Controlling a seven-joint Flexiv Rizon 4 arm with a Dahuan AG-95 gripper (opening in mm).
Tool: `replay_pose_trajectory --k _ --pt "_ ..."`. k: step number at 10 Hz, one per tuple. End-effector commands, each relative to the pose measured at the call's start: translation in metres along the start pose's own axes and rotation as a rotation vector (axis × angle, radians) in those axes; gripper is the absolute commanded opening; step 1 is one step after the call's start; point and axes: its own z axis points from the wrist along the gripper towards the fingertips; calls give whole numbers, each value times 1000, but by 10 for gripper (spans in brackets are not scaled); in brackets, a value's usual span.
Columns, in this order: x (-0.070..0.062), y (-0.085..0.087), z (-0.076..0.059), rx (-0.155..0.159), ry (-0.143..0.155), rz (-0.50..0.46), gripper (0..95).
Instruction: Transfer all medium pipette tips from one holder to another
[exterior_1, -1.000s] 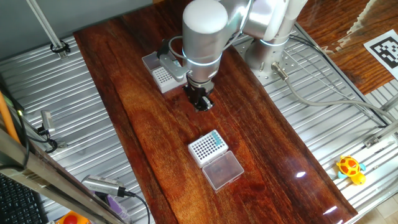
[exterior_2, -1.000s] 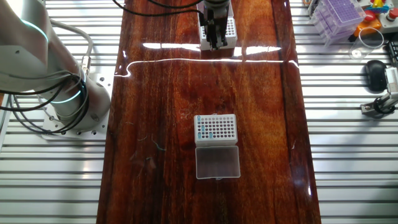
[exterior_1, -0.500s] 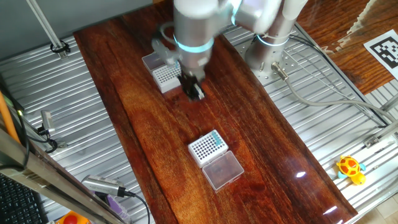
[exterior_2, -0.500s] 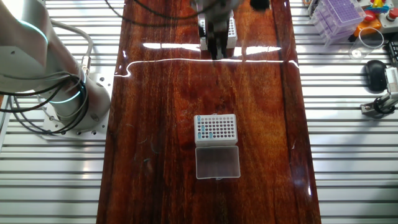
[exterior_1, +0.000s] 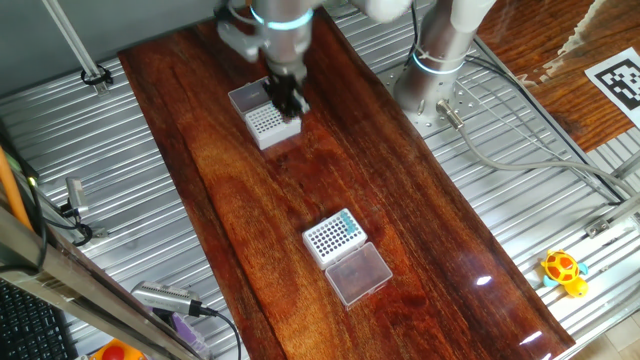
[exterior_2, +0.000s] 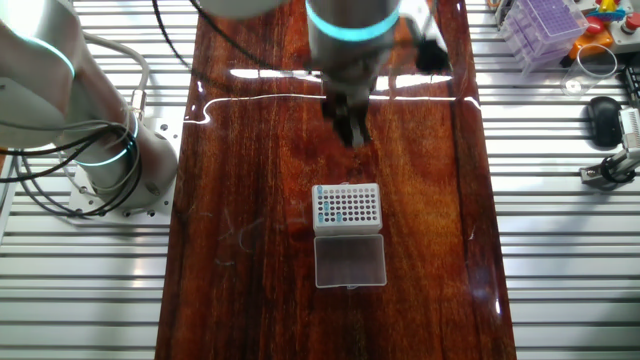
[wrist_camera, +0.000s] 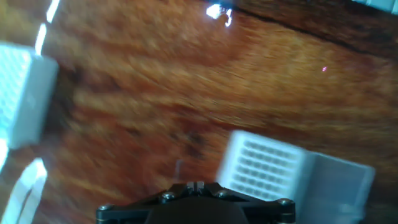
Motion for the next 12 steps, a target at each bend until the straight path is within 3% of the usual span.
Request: replay_pose_trajectory --k 1,3,5,6,9,12 --pt "39 -52 -2 12 4 -146 0" --pt "40 -52 -3 22 11 -141 0" --pt "40 -51 -3 7 6 -133 0" --pt "42 -50 0 0 3 -131 190" --pt "45 -43 9 -24 -19 -118 190" --pt "42 -37 18 -27 -25 -103 190"
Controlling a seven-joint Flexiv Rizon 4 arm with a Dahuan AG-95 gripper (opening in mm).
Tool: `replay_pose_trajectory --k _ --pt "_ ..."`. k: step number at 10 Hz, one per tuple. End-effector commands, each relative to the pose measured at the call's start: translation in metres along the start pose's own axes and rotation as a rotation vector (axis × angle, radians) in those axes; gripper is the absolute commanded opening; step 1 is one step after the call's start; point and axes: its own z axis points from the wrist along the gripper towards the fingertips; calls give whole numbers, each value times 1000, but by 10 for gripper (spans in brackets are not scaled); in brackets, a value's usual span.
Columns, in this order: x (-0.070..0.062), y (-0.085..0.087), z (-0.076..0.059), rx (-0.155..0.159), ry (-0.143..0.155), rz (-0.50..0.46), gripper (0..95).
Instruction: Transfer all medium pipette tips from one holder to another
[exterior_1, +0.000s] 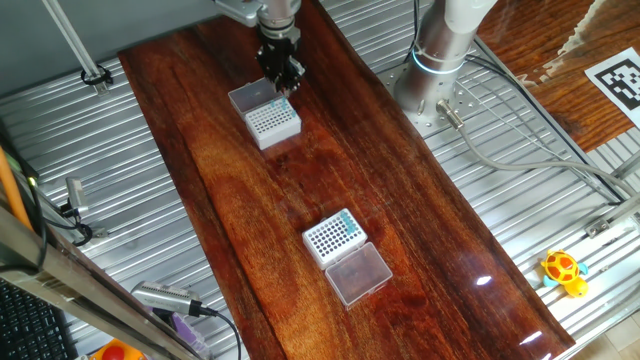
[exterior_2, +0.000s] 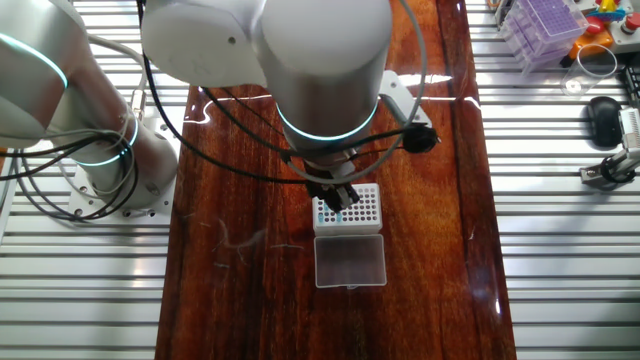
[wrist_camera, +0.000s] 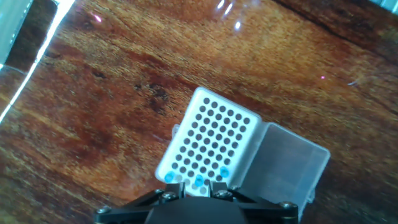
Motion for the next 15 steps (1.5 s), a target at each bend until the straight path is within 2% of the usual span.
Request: replay_pose_trajectory --k 1,7,15 --pt "-2 4 7 3 -7 8 190" --pt "-10 16 24 13 -18 27 190" --pt "0 30 36 26 -31 39 190"
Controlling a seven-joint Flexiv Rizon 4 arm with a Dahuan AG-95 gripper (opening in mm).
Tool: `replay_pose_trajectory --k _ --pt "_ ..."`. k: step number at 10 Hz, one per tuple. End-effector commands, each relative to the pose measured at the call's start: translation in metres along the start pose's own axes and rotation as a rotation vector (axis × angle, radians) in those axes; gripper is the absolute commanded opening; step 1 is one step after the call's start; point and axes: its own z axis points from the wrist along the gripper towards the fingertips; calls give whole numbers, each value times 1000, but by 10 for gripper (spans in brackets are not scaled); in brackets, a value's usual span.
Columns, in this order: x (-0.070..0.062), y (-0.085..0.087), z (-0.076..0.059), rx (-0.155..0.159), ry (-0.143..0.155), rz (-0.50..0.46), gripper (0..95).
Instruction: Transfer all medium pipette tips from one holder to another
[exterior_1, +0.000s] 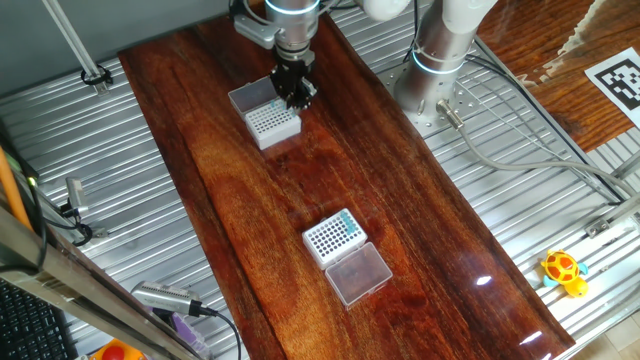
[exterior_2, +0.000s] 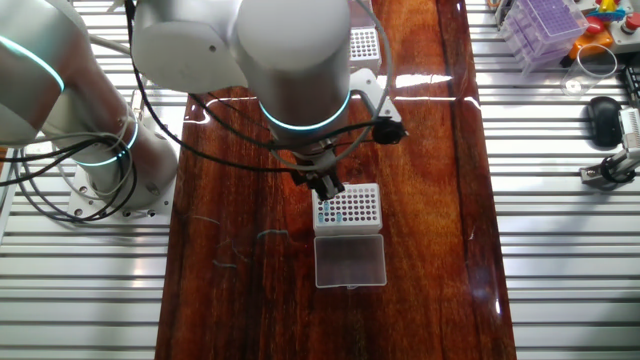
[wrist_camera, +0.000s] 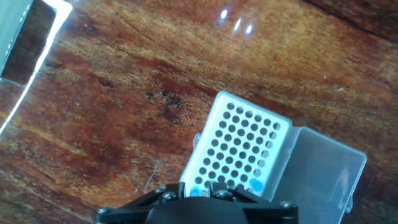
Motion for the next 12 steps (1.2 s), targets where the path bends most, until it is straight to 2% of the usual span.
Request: replay_pose_trajectory --k 1,7,8,12 --pt "-1 0 2 3 1 0 190" --pt "-2 1 14 16 -14 -4 190" --pt "-2 2 16 17 -18 -2 0" --pt "-2 2 16 22 -14 -3 0"
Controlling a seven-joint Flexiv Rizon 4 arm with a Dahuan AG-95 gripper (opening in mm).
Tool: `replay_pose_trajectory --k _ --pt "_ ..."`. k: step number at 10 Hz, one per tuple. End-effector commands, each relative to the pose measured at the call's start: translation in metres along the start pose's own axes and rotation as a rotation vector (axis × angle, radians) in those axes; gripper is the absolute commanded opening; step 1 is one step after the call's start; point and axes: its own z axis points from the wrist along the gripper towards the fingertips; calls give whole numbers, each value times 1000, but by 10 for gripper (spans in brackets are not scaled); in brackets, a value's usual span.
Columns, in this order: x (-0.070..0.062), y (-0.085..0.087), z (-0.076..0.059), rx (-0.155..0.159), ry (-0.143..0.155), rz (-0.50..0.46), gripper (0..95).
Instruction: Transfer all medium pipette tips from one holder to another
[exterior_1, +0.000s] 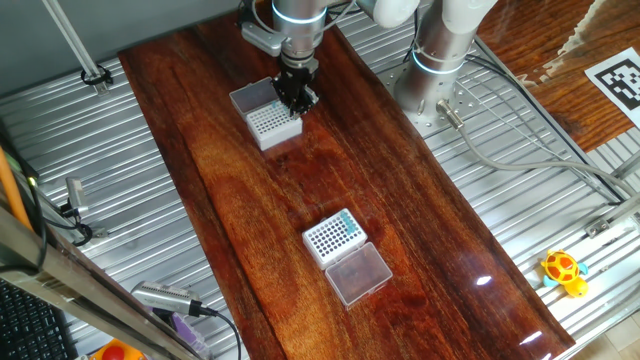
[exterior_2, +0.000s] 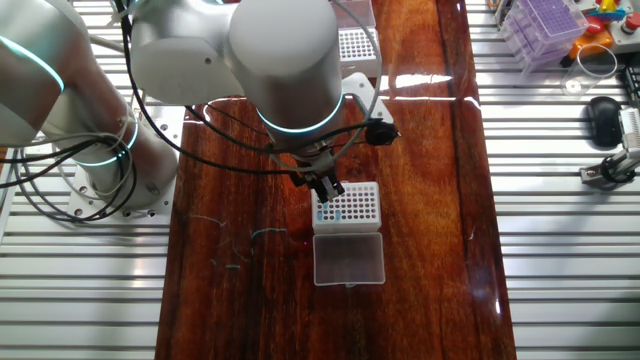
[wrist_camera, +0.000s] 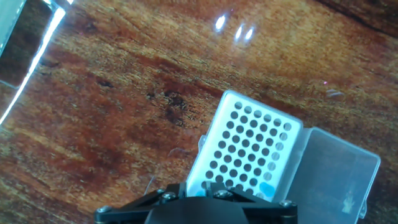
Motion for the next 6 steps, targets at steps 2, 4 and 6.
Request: replay_pose_trajectory --k 2,4,6 --pt "-2 -3 -3 1 1 -7 0" --pt "-9 -10 -13 -4 0 -24 0" --pt "-21 -19 -28 -12 2 -37 0"
